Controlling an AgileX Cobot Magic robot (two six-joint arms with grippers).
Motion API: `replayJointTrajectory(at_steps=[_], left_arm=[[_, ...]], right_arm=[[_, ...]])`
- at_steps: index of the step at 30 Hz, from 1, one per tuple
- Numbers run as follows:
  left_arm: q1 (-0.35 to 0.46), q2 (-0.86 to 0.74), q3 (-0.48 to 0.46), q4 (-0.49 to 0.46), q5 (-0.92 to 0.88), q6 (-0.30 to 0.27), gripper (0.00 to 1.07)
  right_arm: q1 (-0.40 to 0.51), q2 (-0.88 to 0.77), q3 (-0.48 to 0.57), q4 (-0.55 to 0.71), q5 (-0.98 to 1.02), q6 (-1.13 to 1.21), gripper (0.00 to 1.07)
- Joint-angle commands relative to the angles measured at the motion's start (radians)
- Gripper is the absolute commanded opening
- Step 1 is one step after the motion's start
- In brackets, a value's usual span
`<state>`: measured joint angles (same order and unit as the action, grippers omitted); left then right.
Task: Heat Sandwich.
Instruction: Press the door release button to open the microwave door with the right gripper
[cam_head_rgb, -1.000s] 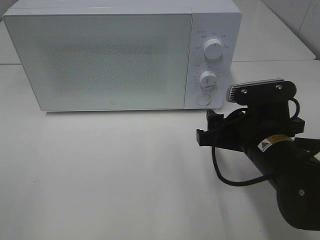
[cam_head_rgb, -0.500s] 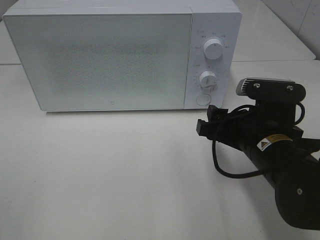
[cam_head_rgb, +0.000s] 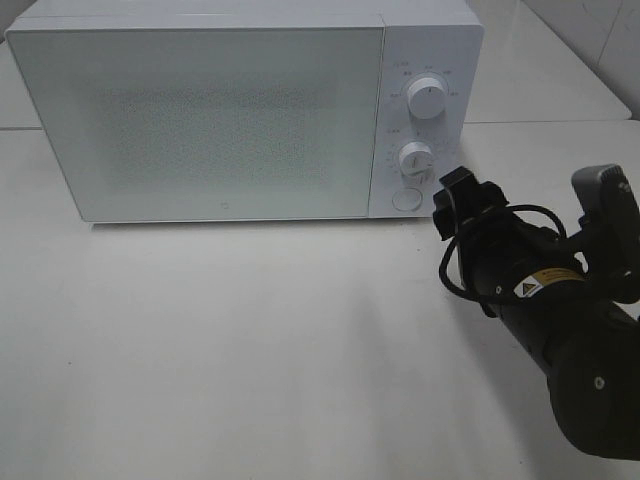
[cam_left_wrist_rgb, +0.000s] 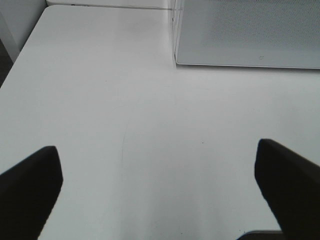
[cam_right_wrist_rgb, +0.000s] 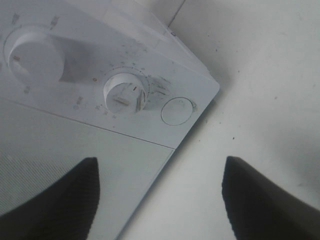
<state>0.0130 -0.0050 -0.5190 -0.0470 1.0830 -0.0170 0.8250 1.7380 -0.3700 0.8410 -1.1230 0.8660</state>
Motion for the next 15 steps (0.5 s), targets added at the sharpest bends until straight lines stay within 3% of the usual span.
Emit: replayJointTrajectory(at_steps=[1, 7, 11, 12, 13, 15], left_arm=[[0.003, -0.004, 0.003, -0.006, -0.014, -0.002, 1.00], [0.003, -0.004, 0.003, -0.006, -0.014, -0.002, 1.00], [0.003, -0.004, 0.003, -0.006, -0.014, -0.002, 1.00], [0.003, -0.004, 0.003, -0.006, -0.014, -0.002, 1.00], [0.003, -0.004, 0.003, -0.006, -0.014, -0.002, 1.00], [0.003, -0.004, 0.003, -0.006, -0.014, -0.002, 1.00]], right_arm=[[0.003, -0.002, -0.007, -0.003, -0.010, 0.245, 0.62], [0.003, -0.002, -0.007, -0.003, -0.003, 0.438, 0.47], [0.003, -0.002, -0.007, 0.021, -0.003, 0.467, 0.14], [0.003, -0.002, -0.007, 0.021, -0.003, 0.467, 0.14], [0.003, -0.002, -0.007, 0.026, -0.003, 0.467, 0.00], [0.003, -0.002, -0.007, 0.026, -0.001, 0.467, 0.00]])
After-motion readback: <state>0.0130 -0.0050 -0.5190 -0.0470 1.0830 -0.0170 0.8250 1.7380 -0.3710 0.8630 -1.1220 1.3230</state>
